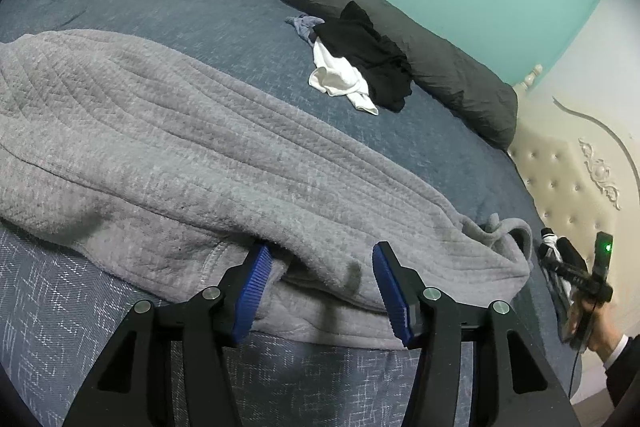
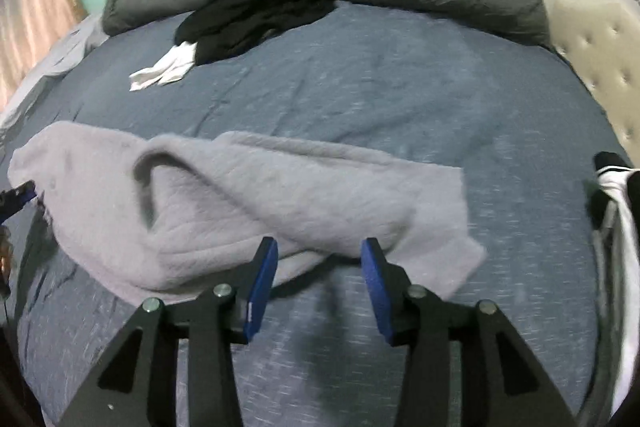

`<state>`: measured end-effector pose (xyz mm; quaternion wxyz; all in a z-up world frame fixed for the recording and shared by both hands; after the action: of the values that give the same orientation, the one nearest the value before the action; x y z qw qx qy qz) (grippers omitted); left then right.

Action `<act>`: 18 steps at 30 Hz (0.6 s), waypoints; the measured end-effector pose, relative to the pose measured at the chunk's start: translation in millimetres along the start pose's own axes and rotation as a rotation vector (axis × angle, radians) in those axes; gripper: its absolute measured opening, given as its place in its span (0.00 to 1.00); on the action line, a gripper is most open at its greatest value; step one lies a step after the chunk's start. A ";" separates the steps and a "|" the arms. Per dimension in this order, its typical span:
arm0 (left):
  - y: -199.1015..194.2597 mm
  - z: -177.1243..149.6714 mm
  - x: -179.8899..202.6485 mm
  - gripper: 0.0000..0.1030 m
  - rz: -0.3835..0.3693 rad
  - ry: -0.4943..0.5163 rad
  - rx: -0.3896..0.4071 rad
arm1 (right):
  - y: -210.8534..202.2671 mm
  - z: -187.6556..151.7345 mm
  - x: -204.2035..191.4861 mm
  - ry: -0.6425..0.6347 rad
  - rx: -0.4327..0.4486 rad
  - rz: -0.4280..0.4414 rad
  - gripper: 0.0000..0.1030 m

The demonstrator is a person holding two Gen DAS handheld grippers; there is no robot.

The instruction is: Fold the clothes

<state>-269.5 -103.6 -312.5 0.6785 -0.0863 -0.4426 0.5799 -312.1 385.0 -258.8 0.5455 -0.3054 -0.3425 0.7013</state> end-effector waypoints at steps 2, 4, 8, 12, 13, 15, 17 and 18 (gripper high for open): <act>-0.2 0.4 -0.2 0.55 0.000 0.000 0.001 | 7.2 2.0 -6.5 0.006 -0.010 0.011 0.43; 0.7 0.4 0.0 0.55 -0.001 0.001 -0.001 | 17.4 5.8 -8.7 0.000 -0.031 -0.026 0.43; 3.1 -0.4 -0.3 0.55 -0.003 -0.008 -0.006 | 30.5 15.0 6.0 0.020 -0.044 -0.170 0.43; 4.1 0.6 0.6 0.55 -0.008 -0.007 -0.006 | 36.6 28.7 26.5 0.039 -0.025 -0.257 0.43; 4.3 0.9 0.8 0.55 -0.009 -0.007 -0.005 | 36.7 34.7 29.6 0.040 -0.017 -0.271 0.43; 5.0 0.7 0.7 0.55 -0.009 -0.006 -0.007 | 36.7 47.5 35.2 0.040 0.000 -0.297 0.43; 5.5 0.4 0.5 0.55 -0.010 -0.007 -0.010 | 42.4 64.1 43.0 0.050 0.000 -0.321 0.43; 5.5 0.3 0.4 0.55 -0.010 -0.008 -0.010 | 45.2 71.4 45.2 0.051 0.000 -0.332 0.43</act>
<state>-273.6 -101.6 -315.6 0.6793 -0.0851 -0.4488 0.5744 -404.4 410.8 -256.7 0.6624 -0.2621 -0.3743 0.5937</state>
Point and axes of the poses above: each gripper's, at about its wrist camera, not at the fingertips, and y roughly the way its jaws point, x to its right, z to its top, the point moved 4 cm from there along y, roughly the way its jaws point
